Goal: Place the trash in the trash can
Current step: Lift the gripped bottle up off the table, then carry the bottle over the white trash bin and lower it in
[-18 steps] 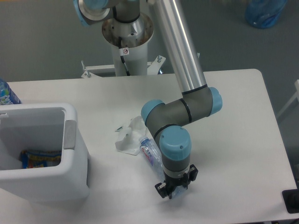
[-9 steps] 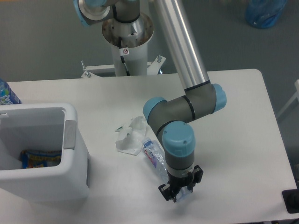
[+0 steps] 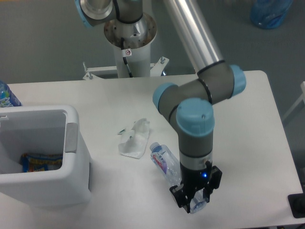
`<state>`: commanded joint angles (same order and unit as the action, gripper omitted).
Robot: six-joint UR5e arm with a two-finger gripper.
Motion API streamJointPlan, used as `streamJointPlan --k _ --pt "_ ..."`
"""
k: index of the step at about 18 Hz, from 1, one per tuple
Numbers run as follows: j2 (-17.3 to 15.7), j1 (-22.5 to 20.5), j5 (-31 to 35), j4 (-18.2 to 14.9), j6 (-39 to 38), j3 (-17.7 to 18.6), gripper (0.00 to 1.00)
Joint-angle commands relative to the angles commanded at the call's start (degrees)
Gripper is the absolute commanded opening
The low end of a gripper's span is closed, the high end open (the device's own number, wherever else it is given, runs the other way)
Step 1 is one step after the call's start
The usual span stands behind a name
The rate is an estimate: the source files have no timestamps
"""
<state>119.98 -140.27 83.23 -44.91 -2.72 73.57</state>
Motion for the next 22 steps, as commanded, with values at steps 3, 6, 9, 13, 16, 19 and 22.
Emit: streamJointPlan --k 3,6,9,13,16,19,22 --pt "-3.34 0.09 0.00 1.49 0.00 -0.79 0.52" --pt "-7.21 0.35 0.00 4.65 0.00 -1.32 0.53" --pt "-10.55 0.96 0.00 5.97 0.09 -1.76 0.53" --pt "-13.45 5.53 0.00 5.98 0.79 -2.11 0.53" --pt "-14.16 9.22 0.17 6.07 1.05 -1.85 0.53" --pt "-14.34 11.68 0.09 6.50 1.05 -2.28 0.53" --pt "-15.47 14.67 0.18 6.77 0.97 -1.59 0.53"
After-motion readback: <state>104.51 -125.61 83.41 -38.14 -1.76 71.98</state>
